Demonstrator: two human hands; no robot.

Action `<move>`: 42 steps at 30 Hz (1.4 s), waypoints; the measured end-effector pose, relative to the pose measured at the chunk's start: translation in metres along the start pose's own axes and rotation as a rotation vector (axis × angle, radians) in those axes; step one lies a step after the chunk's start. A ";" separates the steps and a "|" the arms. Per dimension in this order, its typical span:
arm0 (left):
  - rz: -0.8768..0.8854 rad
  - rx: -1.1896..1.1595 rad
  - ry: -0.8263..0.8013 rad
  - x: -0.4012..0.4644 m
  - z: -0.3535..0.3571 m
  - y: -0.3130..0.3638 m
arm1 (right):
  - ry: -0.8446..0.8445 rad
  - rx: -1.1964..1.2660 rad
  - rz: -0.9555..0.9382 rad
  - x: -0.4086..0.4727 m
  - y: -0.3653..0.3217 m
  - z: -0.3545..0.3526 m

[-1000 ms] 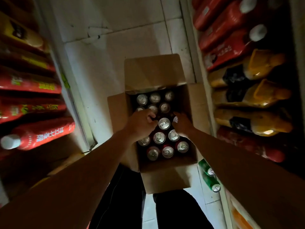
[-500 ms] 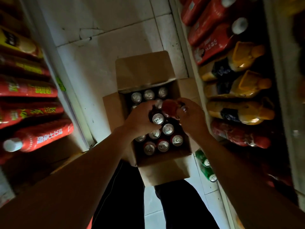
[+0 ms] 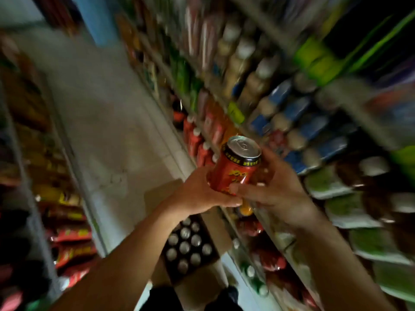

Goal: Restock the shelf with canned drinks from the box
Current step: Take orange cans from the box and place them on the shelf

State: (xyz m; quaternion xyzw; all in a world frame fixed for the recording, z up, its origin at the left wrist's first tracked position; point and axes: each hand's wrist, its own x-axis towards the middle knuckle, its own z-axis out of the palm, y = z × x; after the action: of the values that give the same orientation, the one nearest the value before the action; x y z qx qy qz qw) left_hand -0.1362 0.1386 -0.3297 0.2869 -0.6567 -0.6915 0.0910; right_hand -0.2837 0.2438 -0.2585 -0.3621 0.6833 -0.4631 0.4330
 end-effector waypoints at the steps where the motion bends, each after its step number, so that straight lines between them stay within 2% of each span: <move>1: 0.019 -0.042 -0.040 -0.006 0.003 0.023 | -0.029 0.021 -0.009 -0.009 -0.017 -0.004; 3: 0.072 -0.029 -0.164 -0.018 0.011 0.092 | -0.038 0.082 -0.066 -0.040 -0.067 -0.020; 6: 0.101 0.052 -0.304 -0.025 0.027 0.174 | 0.126 0.122 -0.175 -0.082 -0.115 -0.047; 8: 0.156 0.098 -0.296 -0.022 0.047 0.211 | 0.260 0.119 -0.238 -0.104 -0.131 -0.069; 11: 0.284 0.197 -0.197 -0.015 0.087 0.249 | 0.451 0.102 -0.274 -0.132 -0.144 -0.103; 16: 0.383 0.238 -0.181 0.006 0.147 0.266 | 0.712 0.036 -0.296 -0.141 -0.133 -0.143; 18: 0.442 0.324 -0.137 0.009 0.165 0.274 | 0.788 0.022 -0.284 -0.138 -0.130 -0.154; 21: 0.609 0.749 -0.011 0.023 0.166 0.270 | 0.855 0.014 -0.274 -0.129 -0.126 -0.166; 25: 0.538 1.166 0.017 0.043 0.145 0.256 | 0.887 -0.047 -0.207 -0.107 -0.116 -0.177; 30: 0.505 1.278 -0.056 0.051 0.125 0.247 | 0.863 -0.018 -0.143 -0.071 -0.109 -0.176; 36: 0.434 1.278 -0.169 0.058 0.120 0.252 | 0.936 -0.071 -0.122 -0.042 -0.104 -0.171; 42: 0.409 1.249 -0.200 0.062 0.118 0.255 | 0.983 -0.154 -0.025 -0.036 -0.102 -0.167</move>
State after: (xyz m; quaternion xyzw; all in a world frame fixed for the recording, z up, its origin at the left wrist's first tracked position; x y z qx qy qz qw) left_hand -0.3120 0.1776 -0.1052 0.0899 -0.9805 -0.1730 -0.0245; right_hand -0.4160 0.2984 -0.1196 -0.1397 0.8345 -0.5324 0.0261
